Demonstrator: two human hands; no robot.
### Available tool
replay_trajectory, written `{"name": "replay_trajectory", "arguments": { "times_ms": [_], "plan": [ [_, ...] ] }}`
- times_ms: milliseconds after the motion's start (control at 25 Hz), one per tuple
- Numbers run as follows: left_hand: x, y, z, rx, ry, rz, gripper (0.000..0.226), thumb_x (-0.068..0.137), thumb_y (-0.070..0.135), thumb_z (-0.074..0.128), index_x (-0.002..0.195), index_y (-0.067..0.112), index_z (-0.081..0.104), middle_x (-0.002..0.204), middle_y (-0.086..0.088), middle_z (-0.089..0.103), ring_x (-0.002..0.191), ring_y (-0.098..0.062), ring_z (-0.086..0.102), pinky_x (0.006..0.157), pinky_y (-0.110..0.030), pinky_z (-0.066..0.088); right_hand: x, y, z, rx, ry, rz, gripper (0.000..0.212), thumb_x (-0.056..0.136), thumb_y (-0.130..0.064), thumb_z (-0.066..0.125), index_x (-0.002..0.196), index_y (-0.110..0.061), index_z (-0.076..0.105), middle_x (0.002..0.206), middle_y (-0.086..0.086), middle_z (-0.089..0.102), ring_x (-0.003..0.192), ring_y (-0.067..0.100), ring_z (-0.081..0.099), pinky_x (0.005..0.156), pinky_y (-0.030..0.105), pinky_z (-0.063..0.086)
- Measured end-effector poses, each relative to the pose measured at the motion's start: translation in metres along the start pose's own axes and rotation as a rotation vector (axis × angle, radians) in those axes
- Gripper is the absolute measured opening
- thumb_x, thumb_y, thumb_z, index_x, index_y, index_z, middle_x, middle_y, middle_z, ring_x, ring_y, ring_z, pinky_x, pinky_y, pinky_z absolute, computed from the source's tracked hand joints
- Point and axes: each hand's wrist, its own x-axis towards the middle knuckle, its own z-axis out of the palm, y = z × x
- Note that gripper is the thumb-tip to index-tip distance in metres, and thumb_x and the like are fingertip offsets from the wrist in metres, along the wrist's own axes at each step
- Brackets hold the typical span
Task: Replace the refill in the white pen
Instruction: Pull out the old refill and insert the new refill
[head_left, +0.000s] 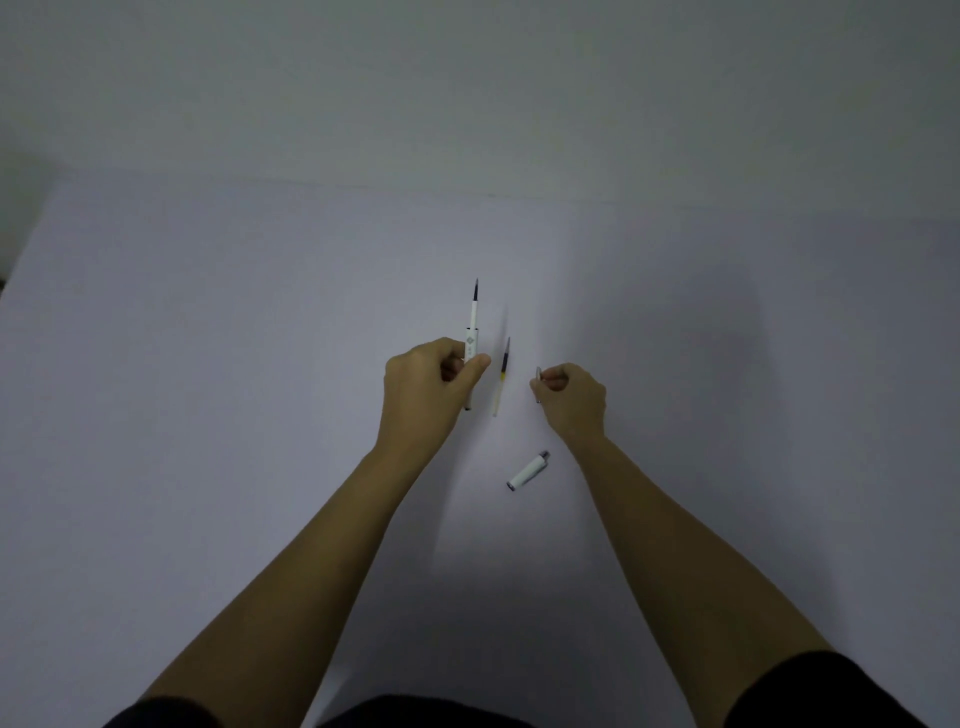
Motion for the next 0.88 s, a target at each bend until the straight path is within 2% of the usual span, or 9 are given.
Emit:
{"name": "replay_trajectory", "arguments": {
  "times_ms": [80,160,320,560,720,880],
  "plan": [
    [-0.006,-0.002,-0.001,0.017,-0.001,-0.012,0.022,0.08,0.028,0.068,0.071,0.009,0.065,0.054,0.004,0.061,0.048,0.0,0.054,0.058,-0.004,0.041,-0.01,0.015,-0.001,-0.012,-0.012,0.011,0.017,0.081,-0.019,0.067,0.088,-0.004,0.065,0.091,0.012,0.071,0.076,0.016,0.058,0.062,0.018,0.039],
    [-0.001,-0.003,0.0,0.013,0.008,-0.003,0.022,0.08,0.029,0.068,0.071,0.009,0.065,0.055,0.002,0.062,0.047,-0.002,0.053,0.057,-0.006,0.041,-0.011,0.019,-0.002,0.004,-0.003,0.025,0.017,0.081,-0.02,0.067,0.088,-0.004,0.066,0.091,0.012,0.071,0.08,0.02,0.062,0.066,0.021,0.04],
    [0.001,0.001,-0.003,-0.019,0.015,-0.006,0.017,0.08,0.028,0.068,0.072,0.014,0.066,0.052,0.017,0.055,0.054,0.01,0.055,0.055,-0.001,0.039,-0.014,0.019,-0.001,0.048,-0.038,0.028,0.022,0.08,-0.022,0.069,0.091,-0.003,0.065,0.092,0.013,0.072,0.085,0.021,0.064,0.075,0.026,0.046],
    [0.001,0.0,-0.007,-0.018,0.026,-0.021,0.019,0.08,0.029,0.068,0.07,0.013,0.065,0.05,0.015,0.054,0.055,0.011,0.055,0.056,0.0,0.039,-0.005,0.015,-0.008,0.028,-0.011,0.043,0.026,0.079,-0.027,0.068,0.095,-0.007,0.066,0.091,0.008,0.07,0.08,0.016,0.06,0.072,0.023,0.042],
    [0.001,0.002,-0.008,-0.024,0.039,-0.021,0.018,0.08,0.028,0.068,0.071,0.012,0.065,0.05,0.017,0.054,0.055,0.012,0.055,0.056,0.001,0.039,0.005,-0.008,-0.012,-0.013,0.026,-0.122,0.02,0.081,-0.018,0.066,0.095,-0.004,0.066,0.09,0.014,0.071,0.086,0.025,0.065,0.076,0.028,0.048],
    [-0.001,0.002,-0.008,-0.025,0.04,-0.019,0.021,0.08,0.029,0.068,0.071,0.01,0.066,0.052,0.009,0.058,0.054,0.008,0.056,0.058,-0.002,0.041,0.01,-0.031,-0.001,-0.187,-0.089,-0.25,0.027,0.082,-0.02,0.067,0.097,0.001,0.061,0.091,0.019,0.07,0.087,0.032,0.064,0.079,0.036,0.05]
  ]
}}
